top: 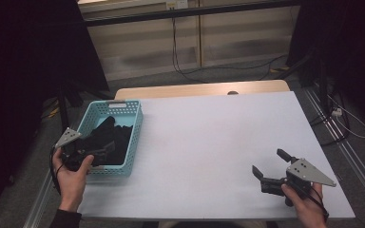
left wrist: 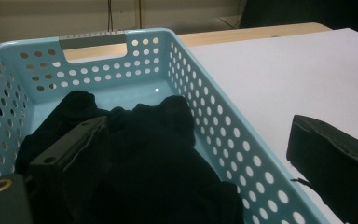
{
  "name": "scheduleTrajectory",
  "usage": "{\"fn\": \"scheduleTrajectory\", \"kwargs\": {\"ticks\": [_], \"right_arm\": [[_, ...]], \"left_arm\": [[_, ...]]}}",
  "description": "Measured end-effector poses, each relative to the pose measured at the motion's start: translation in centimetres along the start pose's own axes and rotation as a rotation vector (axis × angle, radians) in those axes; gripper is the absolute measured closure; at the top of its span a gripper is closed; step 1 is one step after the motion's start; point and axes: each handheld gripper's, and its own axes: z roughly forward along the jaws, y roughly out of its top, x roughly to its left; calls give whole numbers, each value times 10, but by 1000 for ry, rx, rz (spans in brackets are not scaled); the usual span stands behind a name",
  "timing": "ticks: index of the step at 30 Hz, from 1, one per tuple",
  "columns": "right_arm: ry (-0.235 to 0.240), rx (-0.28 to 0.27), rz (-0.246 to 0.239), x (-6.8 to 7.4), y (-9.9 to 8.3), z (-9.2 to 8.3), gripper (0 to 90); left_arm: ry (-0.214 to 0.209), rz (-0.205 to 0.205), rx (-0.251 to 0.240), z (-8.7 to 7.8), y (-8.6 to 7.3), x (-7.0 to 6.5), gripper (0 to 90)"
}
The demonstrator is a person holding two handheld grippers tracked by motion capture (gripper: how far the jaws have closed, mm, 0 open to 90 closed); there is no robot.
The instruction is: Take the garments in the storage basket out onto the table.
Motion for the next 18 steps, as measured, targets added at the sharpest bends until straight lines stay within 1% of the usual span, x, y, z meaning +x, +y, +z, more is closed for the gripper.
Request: {"fn": "scheduleTrajectory", "kwargs": {"ticks": [1, 2, 3, 4, 5, 6, 7, 8, 9, 10, 11, 13, 15, 16, 18], "right_arm": [[0, 0, 0, 0, 0, 0, 8], [2, 2, -1, 0, 0, 0, 8], [2, 2, -1, 0, 0, 0, 8], [3, 1, -3, 0, 0, 0, 8], [2, 1, -1, 0, 0, 0, 8], [4, 2, -1, 0, 0, 0, 8], [3, 2, 3, 0, 0, 0, 8], [3, 2, 3, 0, 0, 0, 8], [3, 2, 3, 0, 0, 0, 8], [3, 0, 0, 0, 0, 0, 8], [3, 2, 4, 0, 0, 0, 8], [4, 3, 2, 0, 0, 0, 8], [6, 3, 3, 1, 0, 0, 8], [8, 1, -4, 0, 0, 0, 8], [7, 4, -2, 1, 0, 1, 7]], "left_arm": [[-3, 4, 9, 1, 1, 2, 64], [-10, 4, 51, 4, 3, 5, 64], [-10, 4, 51, 4, 3, 5, 64], [-28, 1, 74, 6, 3, 7, 64], [-44, -12, 80, 8, 4, 8, 64], [-46, -12, 91, 9, 4, 9, 78], [-26, -9, 105, 11, 5, 9, 89], [-33, -24, 124, 14, 6, 11, 86], [-33, -24, 124, 14, 6, 11, 86], [-36, -33, 129, 15, 7, 12, 86], [-20, -16, 163, 18, 10, 14, 86], [-13, -10, 172, 20, 11, 14, 87], [19, -11, 164, 23, 13, 16, 86], [19, -21, 173, 24, 14, 18, 83], [30, -26, 196, 28, 16, 20, 80]]}}
